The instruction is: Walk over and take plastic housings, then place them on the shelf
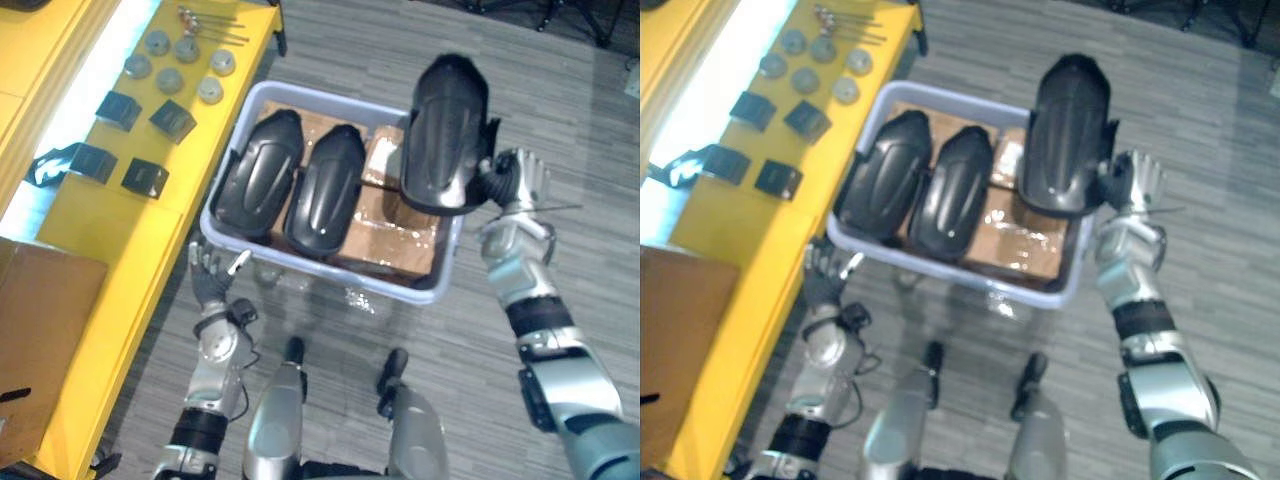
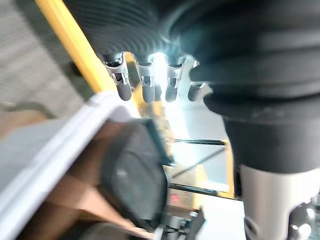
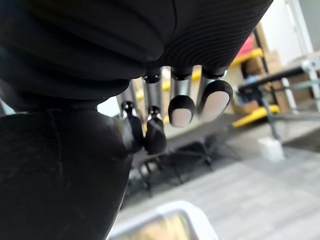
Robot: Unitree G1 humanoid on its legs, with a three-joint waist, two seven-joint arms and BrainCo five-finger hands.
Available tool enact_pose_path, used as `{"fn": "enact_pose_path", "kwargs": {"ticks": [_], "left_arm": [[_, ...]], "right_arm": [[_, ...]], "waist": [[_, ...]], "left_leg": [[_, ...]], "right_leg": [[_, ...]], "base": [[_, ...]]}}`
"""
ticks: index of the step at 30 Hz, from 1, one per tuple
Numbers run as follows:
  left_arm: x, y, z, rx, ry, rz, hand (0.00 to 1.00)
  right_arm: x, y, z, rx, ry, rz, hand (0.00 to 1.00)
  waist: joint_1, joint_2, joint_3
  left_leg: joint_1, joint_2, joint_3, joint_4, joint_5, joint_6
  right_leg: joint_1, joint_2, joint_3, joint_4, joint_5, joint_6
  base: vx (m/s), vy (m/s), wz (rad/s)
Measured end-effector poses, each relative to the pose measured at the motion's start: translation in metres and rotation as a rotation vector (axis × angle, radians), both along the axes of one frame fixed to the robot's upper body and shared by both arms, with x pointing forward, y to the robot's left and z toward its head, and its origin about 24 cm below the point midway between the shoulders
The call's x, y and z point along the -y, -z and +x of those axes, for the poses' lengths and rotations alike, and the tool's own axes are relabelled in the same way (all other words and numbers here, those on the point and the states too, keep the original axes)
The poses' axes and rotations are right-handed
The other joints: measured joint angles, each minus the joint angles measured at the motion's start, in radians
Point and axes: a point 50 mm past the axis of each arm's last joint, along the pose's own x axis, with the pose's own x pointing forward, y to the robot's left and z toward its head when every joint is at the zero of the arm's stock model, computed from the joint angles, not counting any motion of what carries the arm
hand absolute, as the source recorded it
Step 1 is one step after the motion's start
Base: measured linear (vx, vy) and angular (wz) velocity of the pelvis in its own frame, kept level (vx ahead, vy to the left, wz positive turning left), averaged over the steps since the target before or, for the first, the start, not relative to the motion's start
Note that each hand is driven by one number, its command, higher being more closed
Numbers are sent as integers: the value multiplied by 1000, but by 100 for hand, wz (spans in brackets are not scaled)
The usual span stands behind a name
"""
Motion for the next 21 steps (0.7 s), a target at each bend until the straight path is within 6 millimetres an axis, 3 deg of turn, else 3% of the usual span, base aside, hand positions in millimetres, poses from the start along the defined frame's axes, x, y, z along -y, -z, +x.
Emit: {"fn": "enact_pose_path", "kwargs": {"ticks": [6,10,15,21], "left_arm": [[-4,-55,21,123,127,257,0],[3,-71,37,99,278,319,0],[6,-57,57,-47,431,202,0],[14,-47,61,-72,611,-42,0]], "right_arm": [[-18,-32,-4,156,-120,-147,100],[-37,-61,-11,311,-226,-252,100],[-55,-71,-22,437,-320,-349,100],[-73,-64,-27,462,-429,-463,100]], "waist": [[-20,-7,-4],[-45,-11,-8],[-94,-39,-31],[-104,-53,-40]], "left_leg": [[32,15,13,-45,21,-11],[59,23,45,-78,32,-13],[73,29,61,-87,35,-14],[104,37,84,-85,34,-14]], "right_leg": [[16,19,8,-32,17,-11],[22,32,34,-66,38,-14],[30,41,46,-87,45,-16],[54,49,61,-92,46,-17]], "base": [[5,-10,-8],[14,-1,-21],[28,9,-10],[8,7,-9]]}}
